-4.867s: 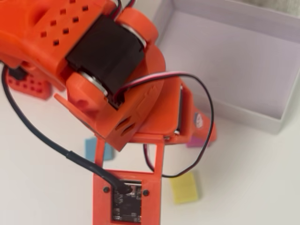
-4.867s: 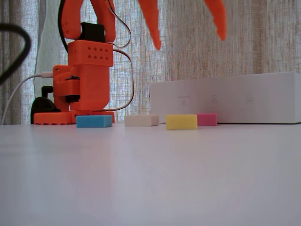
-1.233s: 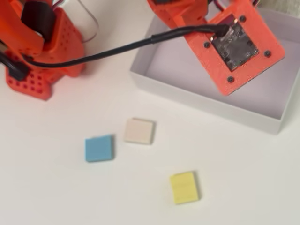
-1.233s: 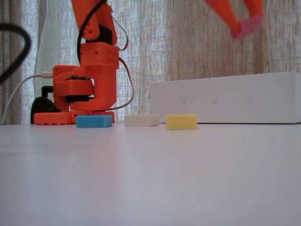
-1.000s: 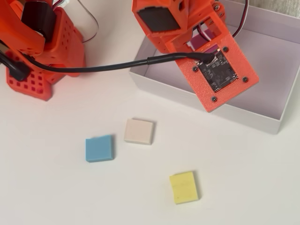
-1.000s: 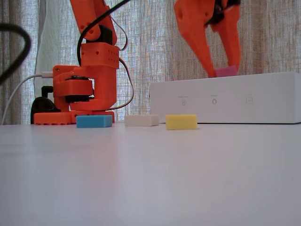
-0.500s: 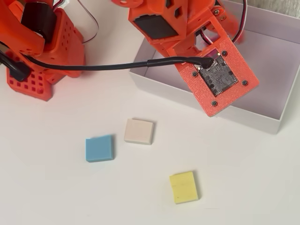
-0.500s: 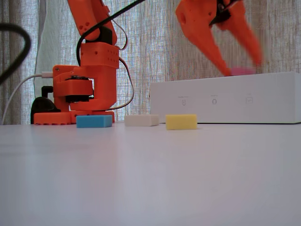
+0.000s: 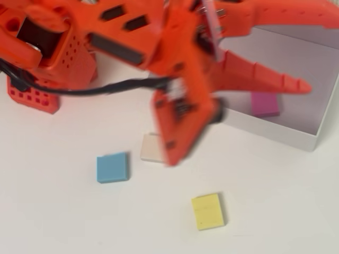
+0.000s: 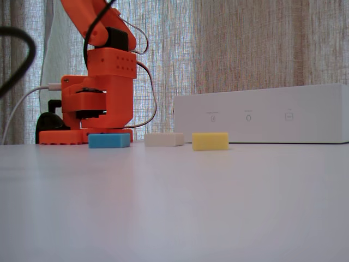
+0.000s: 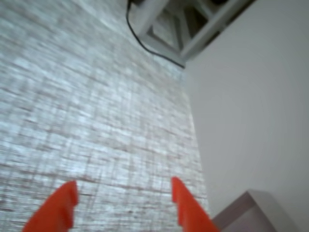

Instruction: Grasp the pink cuboid and put it in the bin.

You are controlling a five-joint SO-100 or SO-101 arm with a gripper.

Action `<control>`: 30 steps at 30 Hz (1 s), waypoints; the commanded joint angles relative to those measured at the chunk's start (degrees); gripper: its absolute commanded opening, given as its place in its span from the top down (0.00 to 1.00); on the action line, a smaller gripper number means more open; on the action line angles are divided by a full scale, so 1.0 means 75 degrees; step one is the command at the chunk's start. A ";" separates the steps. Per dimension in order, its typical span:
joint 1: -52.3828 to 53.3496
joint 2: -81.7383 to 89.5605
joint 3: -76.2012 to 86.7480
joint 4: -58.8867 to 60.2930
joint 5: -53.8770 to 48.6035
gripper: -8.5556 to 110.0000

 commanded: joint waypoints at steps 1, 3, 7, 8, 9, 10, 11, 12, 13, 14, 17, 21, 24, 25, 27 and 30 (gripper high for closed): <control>0.0703 0.1254 0.0715 -0.1500 -0.0012 0.76; 0.1113 0.1875 0.1441 -0.1980 0.0023 0.77; 0.1887 0.3164 0.2871 -0.2133 0.0234 0.77; 0.2074 0.3445 0.3164 -0.1969 0.0340 0.77; 0.2273 0.3738 0.3422 -0.1781 0.0457 0.77; 0.2461 0.4008 0.3645 -0.1559 0.0609 0.77; 0.2590 0.4266 0.3797 -0.1207 0.0738 0.77; 0.2707 0.4500 0.3926 -0.0867 0.0855 0.77; 0.2813 0.4723 0.4043 -0.0445 0.1043 0.78; 0.2895 0.4910 0.4113 -0.0012 0.1125 0.78; 0.3012 0.5520 0.4254 0.1289 0.1605 0.78; 0.3023 0.6059 0.4418 0.2648 0.2074 0.78; 0.3023 0.6340 0.4582 0.3434 0.2203 0.78; 0.3047 0.6422 0.4664 0.3621 0.2238 0.78; 0.3117 0.6621 0.4852 0.3961 0.2238 0.78; 0.3164 0.6727 0.5016 0.4430 0.2285 0.78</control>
